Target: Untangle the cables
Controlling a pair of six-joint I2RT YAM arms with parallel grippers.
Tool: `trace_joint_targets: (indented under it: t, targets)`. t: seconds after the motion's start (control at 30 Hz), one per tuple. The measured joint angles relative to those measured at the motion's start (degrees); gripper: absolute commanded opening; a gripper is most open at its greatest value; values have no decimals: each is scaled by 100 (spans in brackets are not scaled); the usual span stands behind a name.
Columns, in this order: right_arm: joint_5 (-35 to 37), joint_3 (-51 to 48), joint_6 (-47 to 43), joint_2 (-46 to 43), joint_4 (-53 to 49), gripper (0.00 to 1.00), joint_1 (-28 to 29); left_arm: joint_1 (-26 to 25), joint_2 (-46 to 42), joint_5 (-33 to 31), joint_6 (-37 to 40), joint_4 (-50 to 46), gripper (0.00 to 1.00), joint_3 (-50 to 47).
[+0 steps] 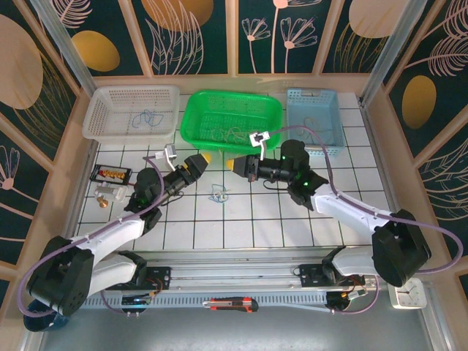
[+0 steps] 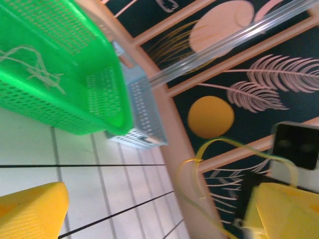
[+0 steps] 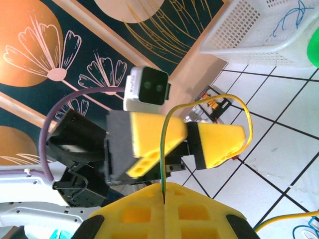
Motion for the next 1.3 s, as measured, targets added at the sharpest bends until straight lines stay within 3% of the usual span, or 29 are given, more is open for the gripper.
trace_joint_targets:
  t: [0.3,0.53,1.13,1.3]
  targets:
    - [2,-11,94,179,98,0,-33,-236,9,219,-632,446,94,46]
    - [-24,-11,214,256,295,0,-33,-321,382,286,-684,636,77,46]
    - [-195,-11,476,256,623,0,-33,-321,1163,278,-428,922,50,479]
    - [-197,-20,485,254,634,0,-31,-321,1314,273,-382,942,35,492]
